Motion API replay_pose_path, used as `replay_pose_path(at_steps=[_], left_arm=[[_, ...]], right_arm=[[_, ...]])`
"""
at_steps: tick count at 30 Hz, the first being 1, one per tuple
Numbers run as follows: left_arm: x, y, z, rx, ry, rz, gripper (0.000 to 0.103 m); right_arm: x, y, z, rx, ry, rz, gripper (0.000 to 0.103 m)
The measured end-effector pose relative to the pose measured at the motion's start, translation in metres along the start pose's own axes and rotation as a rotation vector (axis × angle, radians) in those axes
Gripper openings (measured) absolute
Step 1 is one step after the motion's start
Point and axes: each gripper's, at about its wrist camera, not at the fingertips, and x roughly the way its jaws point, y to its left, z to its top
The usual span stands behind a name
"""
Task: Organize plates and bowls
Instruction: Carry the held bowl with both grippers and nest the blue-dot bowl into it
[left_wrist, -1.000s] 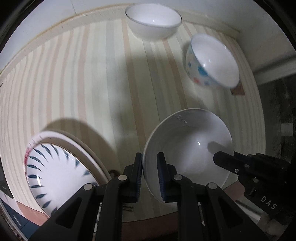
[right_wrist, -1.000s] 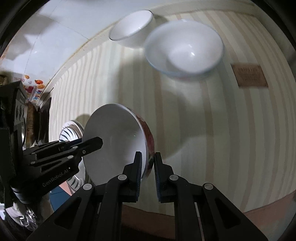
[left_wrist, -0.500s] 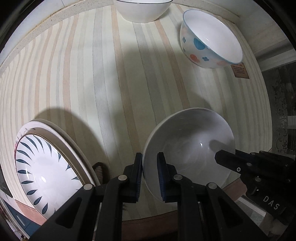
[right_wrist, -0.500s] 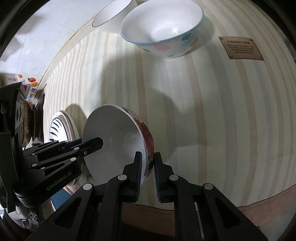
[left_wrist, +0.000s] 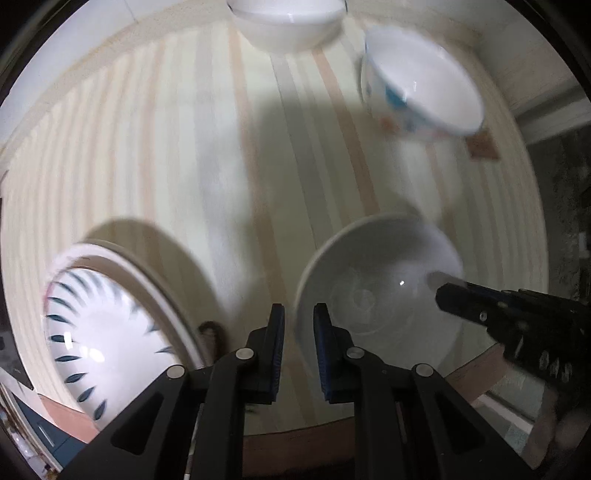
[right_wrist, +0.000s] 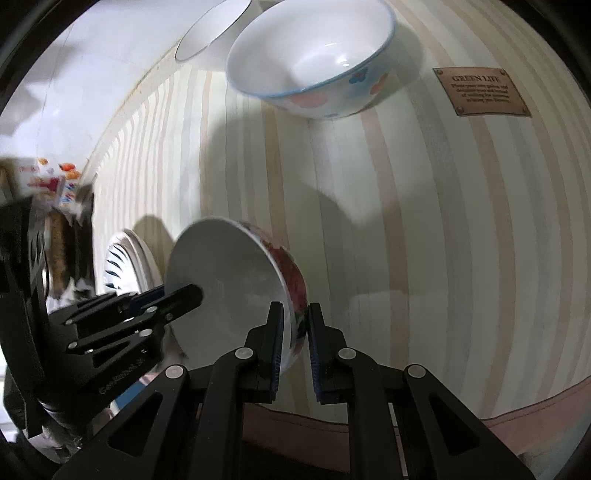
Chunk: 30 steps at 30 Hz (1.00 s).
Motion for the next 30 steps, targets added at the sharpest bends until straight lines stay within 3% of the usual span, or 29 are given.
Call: replay_pose_path(at_steps=[3, 5, 7, 9, 15, 22, 24, 27, 30], left_arm=[[-0.039, 0.008, 0.005, -0.028, -0.080, -0.002, 0.016], [-0.061, 0.011, 0.021, -0.058, -0.127, -0.032, 0.026], [-0.072, 0.011, 0.046, -0.070, -0.158, -0.055, 0.027], [-0.071, 0.003, 0.069, -0.072, -0.165, -0.069, 0.027], [-0.033, -0.012, 0.134, -0.068, -0.085, -0.128, 0.027], [0.018, -0.031, 0.158, -0.035, 0.019, -0.114, 0.027], [0.027, -0.034, 0.163, -0.028, 0.031, -0.117, 0.026], [0.030, -0.043, 0.162, 0.005, 0.013, -0.102, 0.011], [0.027, -0.049, 0.160, 0.036, -0.017, -0.070, 0.010]], right_arm=[[-0.029, -0.010, 0.007, 0.031, -0.063, 0.036, 0.016], [-0.052, -0.018, 0.016, 0.061, -0.119, 0.043, 0.023], [-0.070, -0.026, 0.029, 0.085, -0.164, 0.044, 0.041], [-0.083, -0.034, 0.048, 0.104, -0.212, 0.033, 0.044], [-0.078, -0.045, 0.101, 0.117, -0.239, 0.018, 0.044], [-0.047, -0.051, 0.135, 0.133, -0.199, 0.016, 0.044], [-0.038, -0.051, 0.141, 0.127, -0.185, 0.004, 0.040], [-0.028, -0.051, 0.146, 0.125, -0.175, -0.012, 0.015], [-0.026, -0.047, 0.150, 0.116, -0.189, -0.024, 0.014]])
